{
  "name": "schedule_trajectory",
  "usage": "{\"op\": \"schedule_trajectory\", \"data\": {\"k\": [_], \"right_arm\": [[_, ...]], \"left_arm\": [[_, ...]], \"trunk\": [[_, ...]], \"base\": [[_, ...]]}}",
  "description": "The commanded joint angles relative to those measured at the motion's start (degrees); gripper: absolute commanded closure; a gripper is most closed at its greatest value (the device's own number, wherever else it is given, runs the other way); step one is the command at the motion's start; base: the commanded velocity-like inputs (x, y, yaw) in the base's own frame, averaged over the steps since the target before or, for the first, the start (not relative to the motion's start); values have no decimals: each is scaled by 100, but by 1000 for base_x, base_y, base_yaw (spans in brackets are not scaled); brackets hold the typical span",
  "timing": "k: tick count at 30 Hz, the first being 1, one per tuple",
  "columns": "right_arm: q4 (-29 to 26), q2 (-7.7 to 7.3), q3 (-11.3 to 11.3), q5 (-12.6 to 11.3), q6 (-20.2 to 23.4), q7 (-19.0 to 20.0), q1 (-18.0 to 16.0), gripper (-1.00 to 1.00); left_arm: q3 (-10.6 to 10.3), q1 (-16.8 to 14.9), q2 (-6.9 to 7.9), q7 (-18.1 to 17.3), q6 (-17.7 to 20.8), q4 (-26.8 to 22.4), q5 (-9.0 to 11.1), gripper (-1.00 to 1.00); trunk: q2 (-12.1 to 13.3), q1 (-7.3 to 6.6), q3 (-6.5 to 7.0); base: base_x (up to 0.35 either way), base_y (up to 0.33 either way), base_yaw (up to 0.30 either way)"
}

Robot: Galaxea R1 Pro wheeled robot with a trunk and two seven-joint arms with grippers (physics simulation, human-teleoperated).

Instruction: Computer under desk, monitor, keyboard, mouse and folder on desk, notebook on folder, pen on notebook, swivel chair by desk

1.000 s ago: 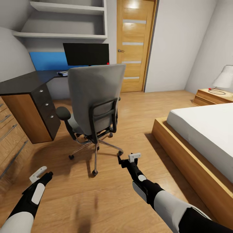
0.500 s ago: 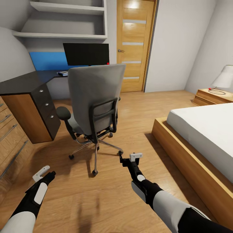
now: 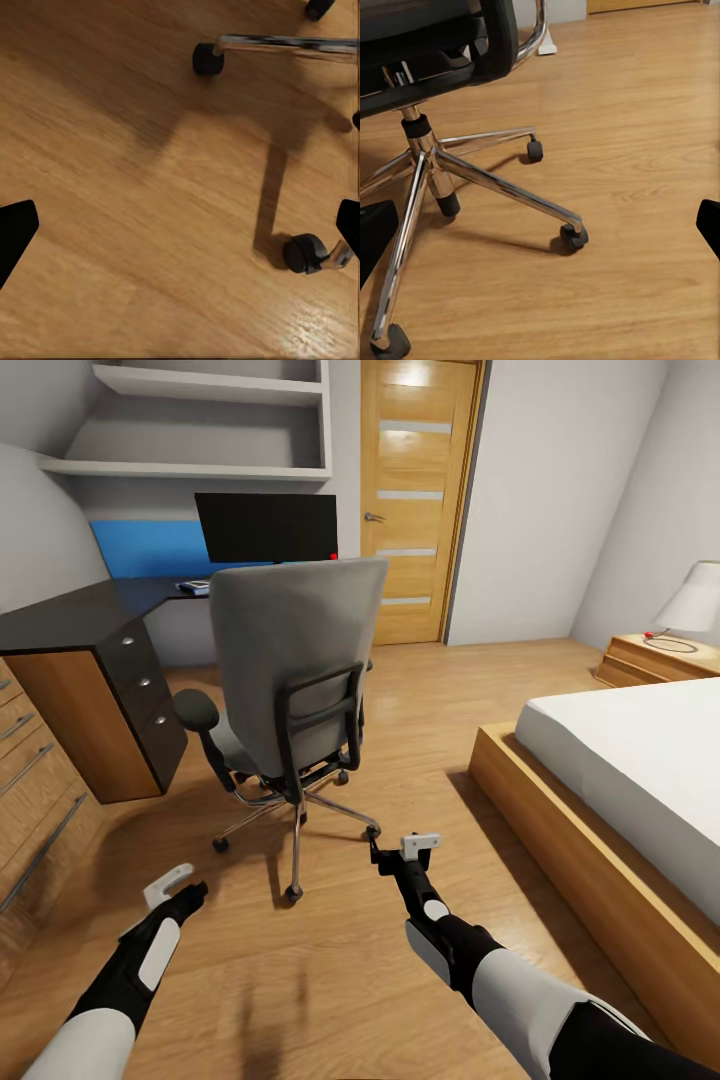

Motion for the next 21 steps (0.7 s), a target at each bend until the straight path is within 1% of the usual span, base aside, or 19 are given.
{"op": "schedule_trajectory", "data": {"k": [1, 6, 7, 9, 10, 11, 13, 18, 19, 21], "right_arm": [[2, -1, 49, -25, -18, -44, -8, -100], [0, 1, 49, -24, -18, -44, -6, -100], [-1, -2, 49, -24, -18, -44, -7, -100], [1, -2, 49, -24, -18, -44, -6, -100], [2, -2, 49, -24, -18, -44, -8, -100], [6, -2, 49, -23, -23, -44, -8, -100], [8, -3, 49, -23, -24, -44, -7, -100], [16, -3, 49, -18, -26, -44, -8, -100], [18, -3, 49, -17, -26, -44, -9, -100], [19, -3, 49, -17, -23, -44, -8, -100]], "left_arm": [[-9, 0, -5, 25, 25, -12, 59, -100], [-58, 0, -58, 20, 20, -10, 47, -100], [-78, 0, -202, 26, 18, -8, -196, -100], [-80, 0, -243, 30, 18, -6, -317, -100], [-81, 0, -282, 32, 15, -5, -441, -100], [-82, 0, -362, 35, 11, -4, -671, -100], [-83, 0, -394, 35, 12, 0, -718, -100], [-92, 0, -547, 36, 10, -2, -835, -100], [-97, 0, -597, 36, 10, -3, -930, -100], [-101, 0, -651, 33, 10, -3, -1071, -100]], "trunk": [[-2, -1, -5], [-2, -1, -5], [-2, -1, -5], [-2, -1, -5], [-2, -1, -5], [-2, -1, -5], [-2, -1, -5], [-2, -1, -5], [-2, -1, -5], [-2, -1, -5]], "base": [[0, 0, 0], [0, 0, 0], [0, 0, 0], [0, 0, 0], [0, 0, 0], [0, 0, 0], [0, 0, 0], [0, 0, 0], [0, 0, 0], [0, 0, 0]]}}
